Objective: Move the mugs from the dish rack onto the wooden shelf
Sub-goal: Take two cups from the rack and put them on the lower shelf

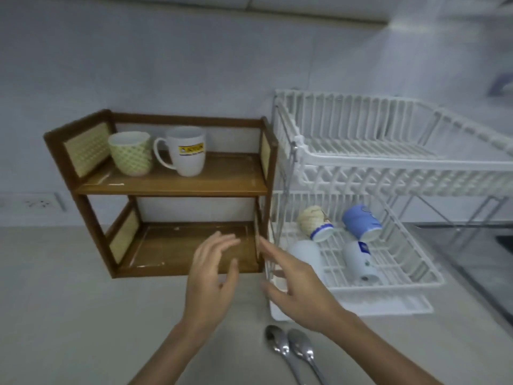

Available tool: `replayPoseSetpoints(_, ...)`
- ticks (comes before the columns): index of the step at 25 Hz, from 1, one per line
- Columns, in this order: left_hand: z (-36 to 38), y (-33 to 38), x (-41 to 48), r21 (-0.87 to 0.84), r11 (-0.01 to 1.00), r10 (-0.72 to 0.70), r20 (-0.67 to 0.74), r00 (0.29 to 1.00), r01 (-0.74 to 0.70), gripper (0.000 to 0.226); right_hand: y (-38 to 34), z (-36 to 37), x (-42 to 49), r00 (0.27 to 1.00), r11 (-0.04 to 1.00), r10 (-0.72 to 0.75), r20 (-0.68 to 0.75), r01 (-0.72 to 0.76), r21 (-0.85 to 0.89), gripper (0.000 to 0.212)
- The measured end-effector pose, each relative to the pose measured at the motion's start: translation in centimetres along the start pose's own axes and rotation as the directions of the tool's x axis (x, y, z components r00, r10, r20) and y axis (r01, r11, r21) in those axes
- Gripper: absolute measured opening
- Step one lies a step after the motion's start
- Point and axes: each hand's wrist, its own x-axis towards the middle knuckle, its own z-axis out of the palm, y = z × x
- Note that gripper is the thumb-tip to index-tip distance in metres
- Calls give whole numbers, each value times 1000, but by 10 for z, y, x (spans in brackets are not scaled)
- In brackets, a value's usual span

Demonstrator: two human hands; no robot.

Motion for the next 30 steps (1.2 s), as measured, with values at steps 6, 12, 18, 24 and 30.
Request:
replayPoseSetpoints(6,96,48,-17,-128,991,0,372,928,51,36,125,-71,-45,932,934,253,-261,-305,-184,40)
replayPoseSetpoints(12,199,51,23,241,737,-665,422,616,631,101,199,-93,-17,750,726,597,-284,-656,-207,80)
replayPoseSetpoints(18,218,42,28,215,616,-788,179,590,758,107,220,-98,9,676,706,689,-262,-708,27,92)
replayPoseSetpoints(24,154,97,23,-359,759,-490,235,839,543,85,197,-114,4,784,767,506,-360,-217,604,53)
replayPoseSetpoints(30,37,97,-51,-559,482,-530,426,733,674,88,142,-92,-25,973,137,190,134,-162,977,87)
